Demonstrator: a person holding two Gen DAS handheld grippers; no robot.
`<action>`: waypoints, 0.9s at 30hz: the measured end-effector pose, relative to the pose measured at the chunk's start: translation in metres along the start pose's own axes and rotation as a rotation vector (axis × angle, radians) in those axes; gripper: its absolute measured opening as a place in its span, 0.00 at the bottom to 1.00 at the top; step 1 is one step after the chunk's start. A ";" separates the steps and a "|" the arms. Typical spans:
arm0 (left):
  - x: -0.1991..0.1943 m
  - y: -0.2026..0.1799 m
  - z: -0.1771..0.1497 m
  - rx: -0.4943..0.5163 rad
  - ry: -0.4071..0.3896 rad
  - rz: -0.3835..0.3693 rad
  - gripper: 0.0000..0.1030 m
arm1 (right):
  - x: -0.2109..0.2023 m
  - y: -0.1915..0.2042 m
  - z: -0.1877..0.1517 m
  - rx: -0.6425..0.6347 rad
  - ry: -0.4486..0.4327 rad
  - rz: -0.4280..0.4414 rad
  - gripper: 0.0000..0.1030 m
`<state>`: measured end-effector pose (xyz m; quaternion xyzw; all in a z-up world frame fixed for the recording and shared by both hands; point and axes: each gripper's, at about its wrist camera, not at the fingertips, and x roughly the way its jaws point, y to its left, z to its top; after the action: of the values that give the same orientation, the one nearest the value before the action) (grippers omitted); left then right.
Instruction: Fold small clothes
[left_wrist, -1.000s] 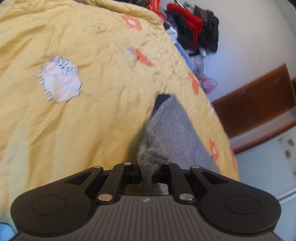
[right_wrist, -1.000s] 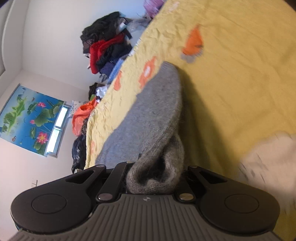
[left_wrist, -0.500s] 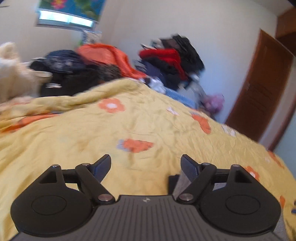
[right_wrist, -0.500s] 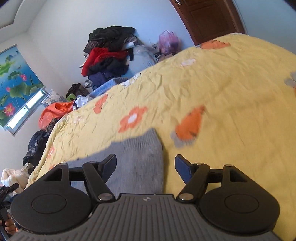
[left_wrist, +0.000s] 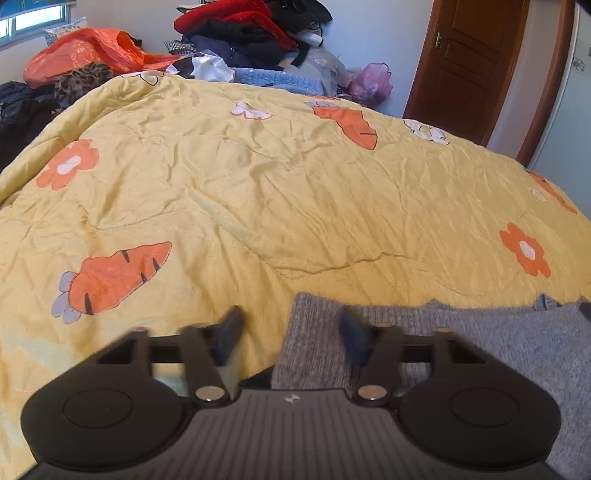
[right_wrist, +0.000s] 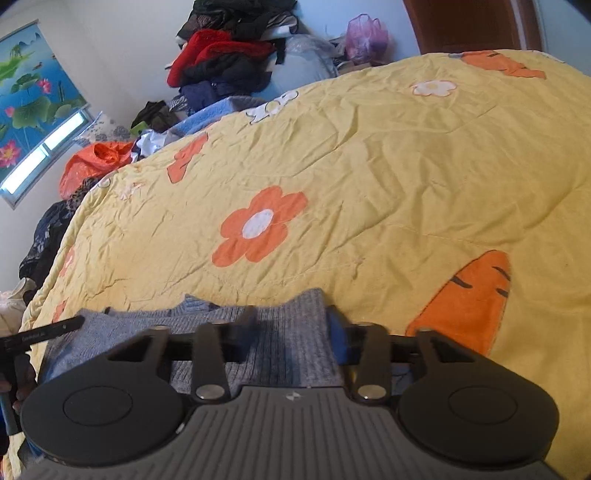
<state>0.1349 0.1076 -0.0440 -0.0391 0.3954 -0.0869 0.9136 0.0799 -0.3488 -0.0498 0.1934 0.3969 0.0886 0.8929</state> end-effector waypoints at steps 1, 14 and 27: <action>0.001 0.001 0.003 -0.008 0.012 -0.009 0.21 | 0.003 0.000 0.000 -0.004 0.012 0.012 0.16; -0.007 0.005 0.002 -0.015 -0.051 0.080 0.07 | -0.005 -0.017 -0.004 0.091 -0.057 0.021 0.27; -0.110 0.039 -0.004 -0.128 -0.266 -0.061 0.99 | -0.161 -0.144 -0.079 0.692 -0.457 0.333 0.70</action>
<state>0.0631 0.1665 0.0263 -0.1202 0.2740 -0.0832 0.9506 -0.0854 -0.5086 -0.0492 0.5568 0.1591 0.0481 0.8138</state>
